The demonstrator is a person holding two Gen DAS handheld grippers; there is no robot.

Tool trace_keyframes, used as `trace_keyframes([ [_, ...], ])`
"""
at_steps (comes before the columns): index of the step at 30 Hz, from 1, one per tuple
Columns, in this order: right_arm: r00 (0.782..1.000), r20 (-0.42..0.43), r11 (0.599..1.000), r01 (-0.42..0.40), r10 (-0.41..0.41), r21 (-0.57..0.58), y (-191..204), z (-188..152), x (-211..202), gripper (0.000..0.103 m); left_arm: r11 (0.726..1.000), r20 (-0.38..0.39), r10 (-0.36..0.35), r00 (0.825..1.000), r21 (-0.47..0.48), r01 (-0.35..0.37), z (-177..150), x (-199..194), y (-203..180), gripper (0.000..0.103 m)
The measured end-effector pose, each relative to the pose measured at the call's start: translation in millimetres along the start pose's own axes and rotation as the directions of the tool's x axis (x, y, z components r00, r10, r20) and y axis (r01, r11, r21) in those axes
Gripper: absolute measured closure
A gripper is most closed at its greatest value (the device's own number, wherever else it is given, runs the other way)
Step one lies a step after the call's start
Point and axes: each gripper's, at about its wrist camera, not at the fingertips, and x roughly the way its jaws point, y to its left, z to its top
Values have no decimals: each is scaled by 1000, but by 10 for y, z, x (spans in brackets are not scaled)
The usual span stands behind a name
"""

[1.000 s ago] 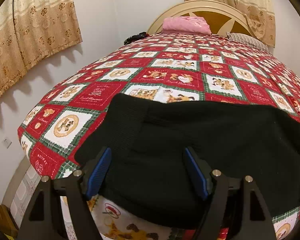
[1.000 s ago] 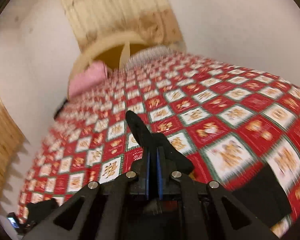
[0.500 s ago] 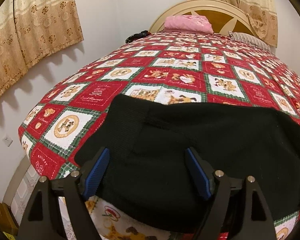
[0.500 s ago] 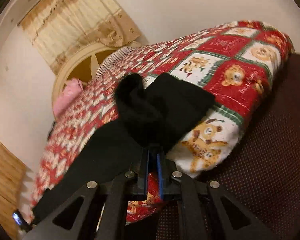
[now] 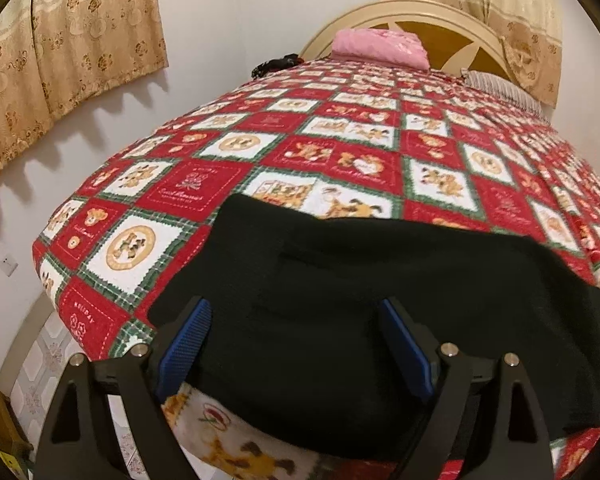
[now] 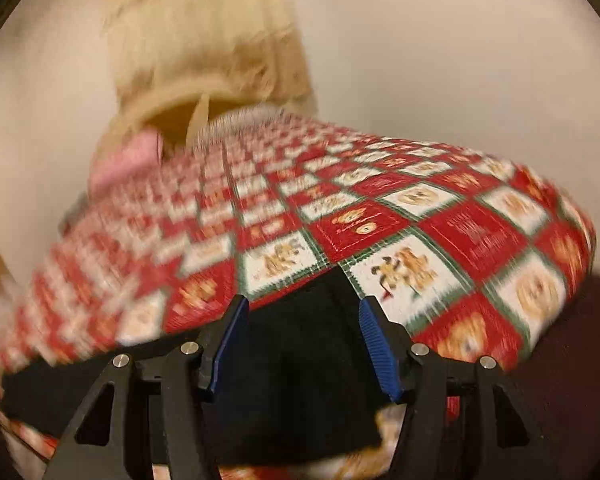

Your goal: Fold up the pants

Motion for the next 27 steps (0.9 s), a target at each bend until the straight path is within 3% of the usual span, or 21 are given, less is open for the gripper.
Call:
trace_keyframes([
  [4,994,-97,994,51,-60,-92,-61,-146,333,57,1000,20,9,1000,24,-9,-2,-92,-51,14],
  [6,995,-74,990,60,-70,-129,-41,-225,354,71,1000,19,13,1000,26,-13,15,-99,-65,14],
  [7,994,-74,986,65,-77,-155,-22,-241,344,87,1000,17,12,1000,25,-13,28,-96,-81,14],
  [10,994,-82,983,52,-68,-177,12,-261,279,95,1000,14,3,1000,21,-3,57,-99,-138,14],
  [13,996,-55,979,62,-74,-196,43,-224,221,97,1000,25,-9,1000,24,8,79,-150,-204,14],
  [19,993,84,967,97,-79,-236,169,-82,-47,97,999,53,-3,999,47,1,107,-247,-284,14],
  [26,980,-9,931,187,-200,-313,118,-216,419,95,999,57,-13,998,42,10,97,-279,-295,14],
  [27,982,21,923,185,-189,-336,106,-261,422,92,999,54,-15,998,45,12,91,-274,-303,14],
])
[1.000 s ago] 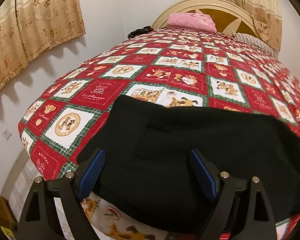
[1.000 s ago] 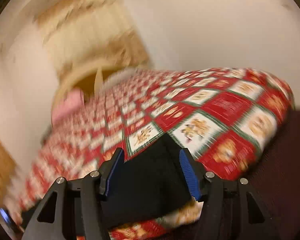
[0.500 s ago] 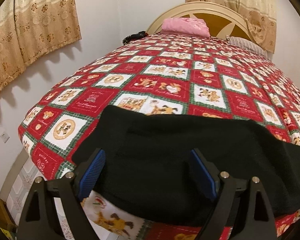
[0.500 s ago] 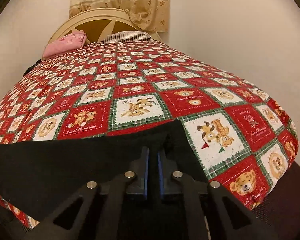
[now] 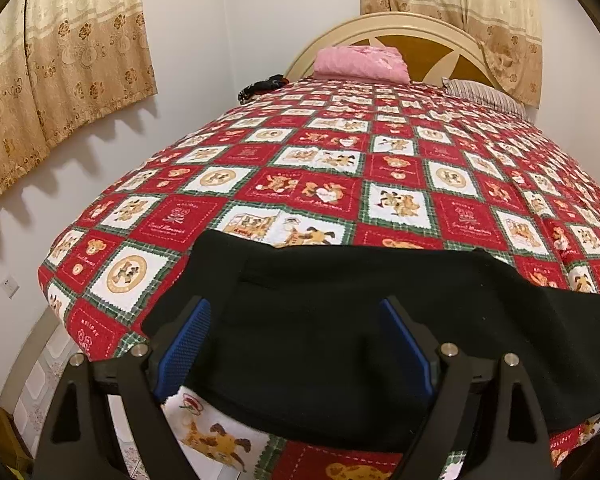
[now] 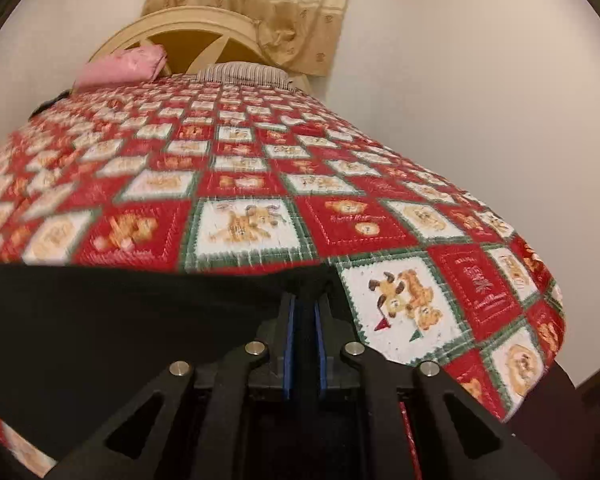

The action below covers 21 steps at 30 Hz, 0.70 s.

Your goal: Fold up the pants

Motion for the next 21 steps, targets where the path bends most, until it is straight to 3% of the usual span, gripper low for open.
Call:
trace_keyframes([
  [2,999,30,999,43,-42,-23,-27,-29,-50,65,1000,-6,-5,1000,10,5,-16,7,-28,14],
  [4,996,86,995,25,-34,102,-257,-33,-255,62,1000,-4,-4,1000,19,4,-33,2,-58,14],
  [7,983,174,956,3,-57,292,-613,-120,-611,49,999,-4,-13,1000,35,13,-49,12,-118,14],
  [9,979,194,933,-7,-67,360,-748,-234,-803,49,999,-9,-27,1000,37,28,-57,24,-152,14],
  [13,984,176,908,-74,0,411,-762,-417,-883,49,998,-19,-48,999,44,49,-79,34,-236,14],
  [19,990,104,876,-131,93,465,-604,-603,-537,49,996,-16,-55,998,66,56,-118,-29,-282,14],
  [21,993,88,891,-105,73,441,-493,-654,-503,49,997,-14,-47,999,65,48,-127,-37,-258,14],
])
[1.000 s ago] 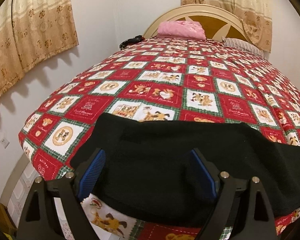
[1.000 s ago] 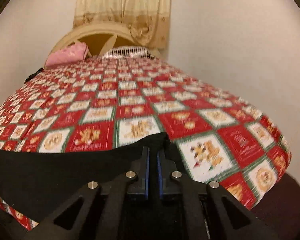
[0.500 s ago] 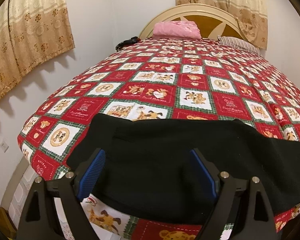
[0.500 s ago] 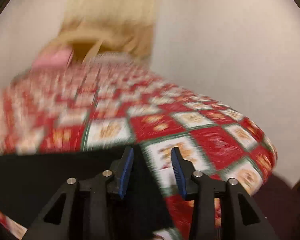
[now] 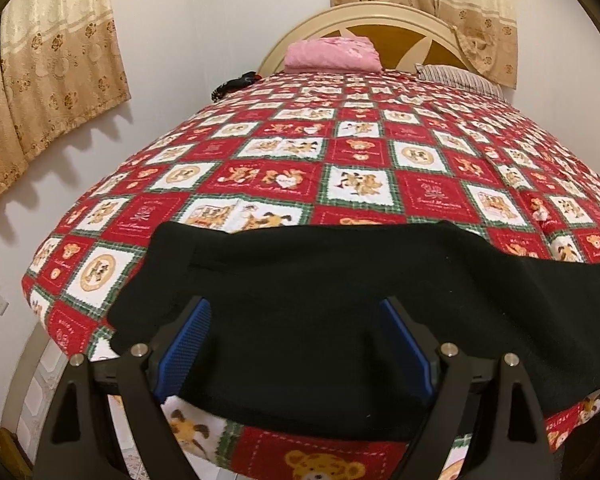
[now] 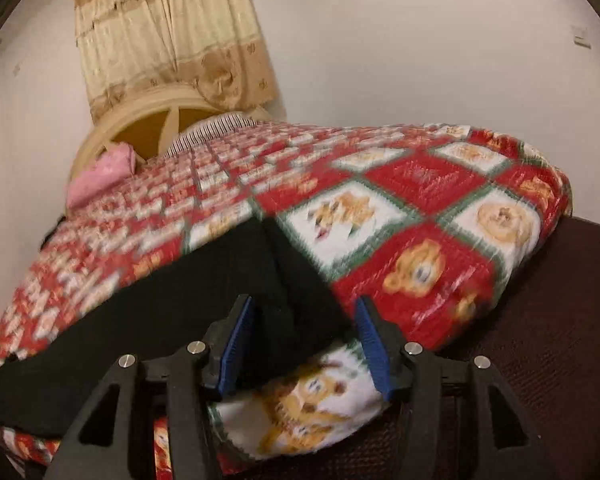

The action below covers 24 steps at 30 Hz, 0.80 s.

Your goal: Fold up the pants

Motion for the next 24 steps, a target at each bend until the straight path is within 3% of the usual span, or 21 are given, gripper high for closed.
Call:
trace_keyframes([
  [3,1000,0,999,23,-23,-30,92,-31,-68,49,1000,-14,2,1000,-19,-2,-18,21,54,14],
  [8,999,27,998,40,-41,44,50,-88,-302,49,999,-37,-15,999,-48,13,-36,68,83,14],
  [12,998,56,998,25,-21,-66,198,-5,-329,49,999,-33,-22,999,-36,21,-28,64,37,14],
  [16,999,-48,997,-24,20,-73,167,39,-40,53,1000,-21,-15,1000,-19,14,-23,20,22,14],
  [18,999,-43,995,-9,5,-101,200,21,-8,61,1000,-21,-5,1000,-24,5,-23,15,52,14],
  [19,999,-50,993,-7,1,-116,227,20,-11,92,1000,-25,-2,1000,-31,1,-19,23,74,14],
  [24,998,-67,988,-14,4,-153,286,-2,-46,94,998,-35,-14,999,-67,11,13,41,136,14],
])
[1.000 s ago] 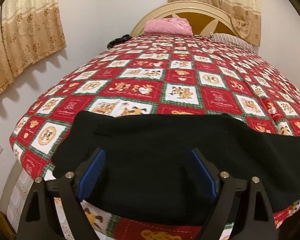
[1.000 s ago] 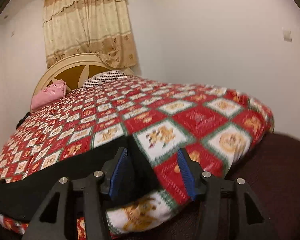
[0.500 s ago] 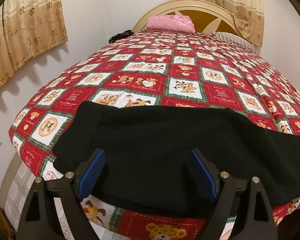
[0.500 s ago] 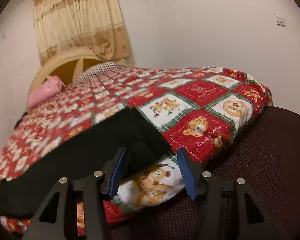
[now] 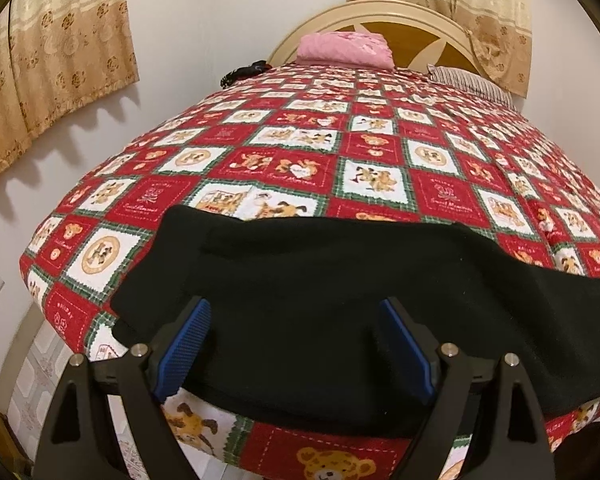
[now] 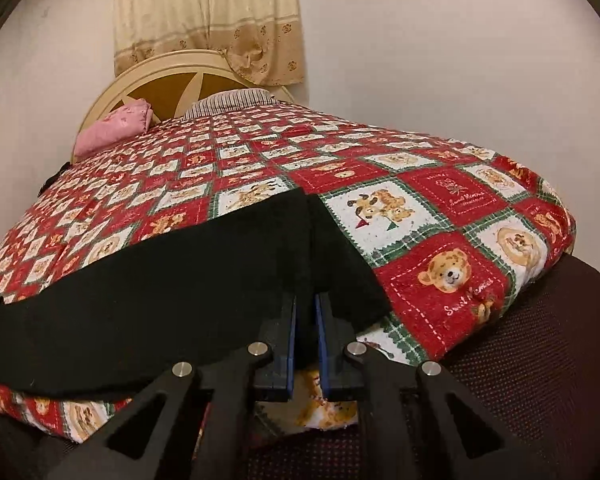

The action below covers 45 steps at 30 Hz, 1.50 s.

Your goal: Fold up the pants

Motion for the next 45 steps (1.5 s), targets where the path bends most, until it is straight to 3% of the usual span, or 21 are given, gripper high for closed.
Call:
trace_keyframes([
  [6,998,45,995,46,-42,-86,-12,206,-99,95,1000,38,16,999,21,-17,48,-91,-26,14],
  [9,996,10,988,86,-85,-129,-41,223,7,95,999,36,15,999,27,-16,38,-77,-44,14],
  [11,995,-36,989,93,-98,-118,-126,159,146,94,999,25,15,1000,33,-16,22,-52,-62,14],
  [14,996,-2,992,84,-84,-99,-173,113,132,93,999,16,17,1000,44,-17,-2,-39,-83,14],
  [15,996,-1,992,83,-84,-93,-173,109,122,89,999,18,17,1000,46,-18,-5,-46,-86,14],
  [18,997,4,997,72,-72,-19,-223,117,23,62,999,28,26,999,44,-27,5,-58,-66,14],
  [20,995,76,997,60,-64,56,-280,134,-137,37,999,30,34,999,32,-35,14,-51,-38,14],
  [22,983,174,994,41,-58,98,-293,176,-292,24,999,22,34,999,18,-34,24,-27,-13,14],
  [23,981,188,995,28,-46,97,-281,193,-296,23,999,21,33,999,14,-34,22,-23,-8,14],
  [26,993,102,997,59,-64,57,-219,267,-25,23,999,26,32,999,11,-33,0,-37,7,14],
  [29,999,8,994,39,-40,103,-320,183,258,23,999,25,38,999,18,-39,-28,-41,36,14],
  [31,999,38,995,34,-38,90,-304,101,240,24,999,22,49,999,14,-49,-37,-31,64,14],
  [33,998,21,997,52,-53,57,-239,80,218,35,999,9,49,999,-4,-49,-31,10,106,14],
  [35,1000,7,998,21,-22,56,-226,88,190,68,999,-3,35,999,-30,-35,-20,41,132,14],
  [37,1000,-8,998,-4,4,61,-218,104,167,80,999,-7,16,1000,-47,-17,-18,49,135,14],
  [41,999,-37,995,-16,20,99,-207,163,141,89,1000,2,7,1000,-23,-7,-31,19,83,14],
  [45,994,38,991,-103,100,82,85,303,-153,89,1000,19,26,999,-14,-26,-14,-4,109,14],
])
